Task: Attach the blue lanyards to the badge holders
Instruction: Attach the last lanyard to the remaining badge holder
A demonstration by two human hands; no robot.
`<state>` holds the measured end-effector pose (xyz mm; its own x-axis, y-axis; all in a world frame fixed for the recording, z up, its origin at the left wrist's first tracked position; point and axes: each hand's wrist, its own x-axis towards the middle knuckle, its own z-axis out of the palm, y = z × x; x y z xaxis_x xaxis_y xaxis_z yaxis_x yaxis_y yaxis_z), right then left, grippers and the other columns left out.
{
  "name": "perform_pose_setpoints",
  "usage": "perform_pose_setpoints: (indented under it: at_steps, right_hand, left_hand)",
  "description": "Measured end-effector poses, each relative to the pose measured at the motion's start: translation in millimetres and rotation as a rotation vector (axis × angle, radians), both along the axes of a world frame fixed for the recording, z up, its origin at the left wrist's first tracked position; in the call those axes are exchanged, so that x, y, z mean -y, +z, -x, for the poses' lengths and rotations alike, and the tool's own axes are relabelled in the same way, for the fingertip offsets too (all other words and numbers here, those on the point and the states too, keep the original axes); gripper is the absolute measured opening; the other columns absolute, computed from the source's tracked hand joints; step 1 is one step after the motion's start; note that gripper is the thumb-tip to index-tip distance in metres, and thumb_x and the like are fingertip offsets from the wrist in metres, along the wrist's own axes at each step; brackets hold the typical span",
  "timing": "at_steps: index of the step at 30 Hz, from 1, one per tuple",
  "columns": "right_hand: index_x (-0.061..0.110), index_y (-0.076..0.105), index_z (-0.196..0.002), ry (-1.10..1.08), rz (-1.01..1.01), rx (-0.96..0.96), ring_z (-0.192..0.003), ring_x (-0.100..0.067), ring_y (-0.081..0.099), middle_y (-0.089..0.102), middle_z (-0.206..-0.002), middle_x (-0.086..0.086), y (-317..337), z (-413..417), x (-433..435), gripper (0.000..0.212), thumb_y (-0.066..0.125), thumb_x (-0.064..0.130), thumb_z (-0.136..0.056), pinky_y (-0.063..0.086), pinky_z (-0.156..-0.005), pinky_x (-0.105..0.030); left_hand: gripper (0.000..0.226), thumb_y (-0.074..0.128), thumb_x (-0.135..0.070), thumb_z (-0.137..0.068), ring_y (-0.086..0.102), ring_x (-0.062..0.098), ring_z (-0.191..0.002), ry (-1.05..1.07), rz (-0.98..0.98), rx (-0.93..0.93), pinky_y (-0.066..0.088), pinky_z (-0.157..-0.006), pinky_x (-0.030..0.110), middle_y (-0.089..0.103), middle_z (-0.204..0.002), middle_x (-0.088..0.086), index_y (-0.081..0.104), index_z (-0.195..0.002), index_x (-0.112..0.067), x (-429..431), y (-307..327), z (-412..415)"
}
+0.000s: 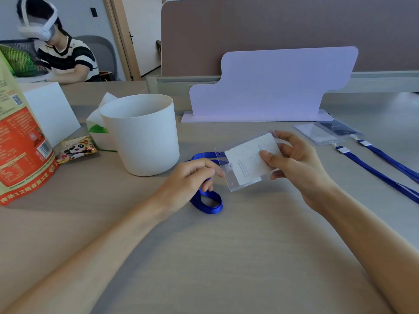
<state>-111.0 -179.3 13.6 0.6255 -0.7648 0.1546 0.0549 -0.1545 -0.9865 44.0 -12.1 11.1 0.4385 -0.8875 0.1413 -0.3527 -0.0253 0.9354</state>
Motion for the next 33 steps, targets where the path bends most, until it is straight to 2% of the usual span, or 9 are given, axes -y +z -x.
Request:
perform_pose_setpoints:
  at_steps: [5, 8, 13, 15, 18, 21, 24, 30, 33]
  right_hand:
    - [0.022, 0.05, -0.131, -0.023, 0.057, -0.03, -0.071, -0.005, 0.065, 0.07, -0.099, -0.001, -1, -2, -5, 0.045, 0.067, 0.013, -0.09, 0.052, -0.054, -0.022]
    - [0.025, 0.05, -0.131, -0.107, 0.173, -0.117, -0.086, -0.016, 0.066, 0.067, -0.099, 0.0, -5, -4, -7, 0.048, 0.07, 0.025, -0.087, 0.056, -0.071, -0.031]
    - [0.025, 0.048, -0.135, -0.133, 0.452, -0.491, -0.118, -0.017, 0.049, 0.053, -0.125, 0.004, -16, -7, -9, 0.053, 0.066, 0.036, -0.086, 0.037, -0.091, -0.025]
    - [0.028, 0.051, -0.133, -0.135, 0.575, -0.49, -0.128, -0.016, 0.038, 0.047, -0.134, 0.004, -15, -5, -12, 0.049, 0.065, 0.032, -0.087, 0.03, -0.096, -0.023]
    - [0.03, 0.064, -0.116, -0.017, 0.704, -0.322, -0.11, -0.006, 0.05, 0.054, -0.117, 0.011, -10, -5, -22, 0.033, 0.067, 0.021, -0.085, 0.035, -0.085, -0.016]
    - [0.03, 0.071, -0.098, 0.151, 0.689, -0.258, -0.088, -0.004, 0.058, 0.065, -0.099, 0.01, -7, -10, -36, 0.016, 0.068, 0.019, -0.087, 0.043, -0.074, -0.012]
    - [0.032, 0.074, -0.091, 0.215, 0.647, -0.236, -0.083, -0.007, 0.059, 0.065, -0.091, 0.01, -8, -12, -38, 0.01, 0.068, 0.024, -0.088, 0.045, -0.071, -0.018]
    - [0.038, 0.074, -0.088, 0.274, 0.636, -0.265, -0.076, -0.008, 0.054, 0.063, -0.091, 0.008, -7, -11, -37, 0.011, 0.07, 0.027, -0.087, 0.039, -0.066, -0.011]
    - [0.037, 0.07, -0.083, 0.279, 0.676, -0.293, -0.083, -0.009, 0.054, 0.061, -0.093, 0.006, -7, -13, -37, 0.009, 0.07, 0.028, -0.086, 0.037, -0.068, -0.008]
  left_hand:
    - [0.036, 0.031, 0.0, -0.096, 0.049, 0.012, -0.071, -0.003, -0.035, 0.018, 0.04, -0.068, 0.013, 0.047, -0.056, -0.01, 0.066, -0.09, -0.003, 1, 1, 1]
    - [0.034, 0.031, -0.002, -0.095, 0.049, 0.009, -0.07, 0.046, -0.07, 0.009, 0.04, -0.07, 0.017, 0.05, -0.056, -0.013, 0.065, -0.092, 0.0, 2, -1, -2]
    - [0.037, 0.036, -0.005, -0.093, 0.046, 0.004, -0.064, 0.058, -0.135, 0.098, 0.036, -0.065, 0.015, 0.051, -0.061, -0.009, 0.065, -0.076, -0.019, 3, -4, -2]
    - [0.037, 0.035, -0.004, -0.094, 0.044, 0.0, -0.058, 0.05, -0.136, 0.113, 0.033, -0.057, 0.009, 0.051, -0.062, -0.008, 0.066, -0.081, -0.017, 3, -4, -1]
    - [0.033, 0.035, -0.004, -0.095, 0.044, -0.002, -0.056, 0.064, -0.144, 0.133, 0.032, -0.054, 0.006, 0.052, -0.065, -0.006, 0.067, -0.089, -0.011, 3, -4, 0]
    - [0.036, 0.037, -0.006, -0.095, 0.044, -0.001, -0.059, 0.049, -0.141, 0.132, 0.034, -0.059, 0.008, 0.052, -0.064, -0.006, 0.068, -0.082, -0.018, 2, -3, 1]
    - [0.034, 0.039, -0.008, -0.095, 0.044, 0.001, -0.061, 0.04, -0.167, 0.151, 0.033, -0.059, 0.012, 0.052, -0.063, -0.009, 0.066, -0.079, -0.021, 2, -3, 0]
    - [0.025, 0.044, -0.009, -0.094, 0.046, 0.008, -0.066, -0.009, -0.202, 0.194, 0.035, -0.067, 0.025, 0.055, -0.065, -0.009, 0.067, -0.085, -0.014, 1, -4, 1]
    - [0.027, 0.046, -0.009, -0.093, 0.046, 0.007, -0.064, -0.029, -0.212, 0.221, 0.036, -0.065, 0.024, 0.056, -0.066, -0.009, 0.067, -0.081, -0.021, 1, -5, 0]
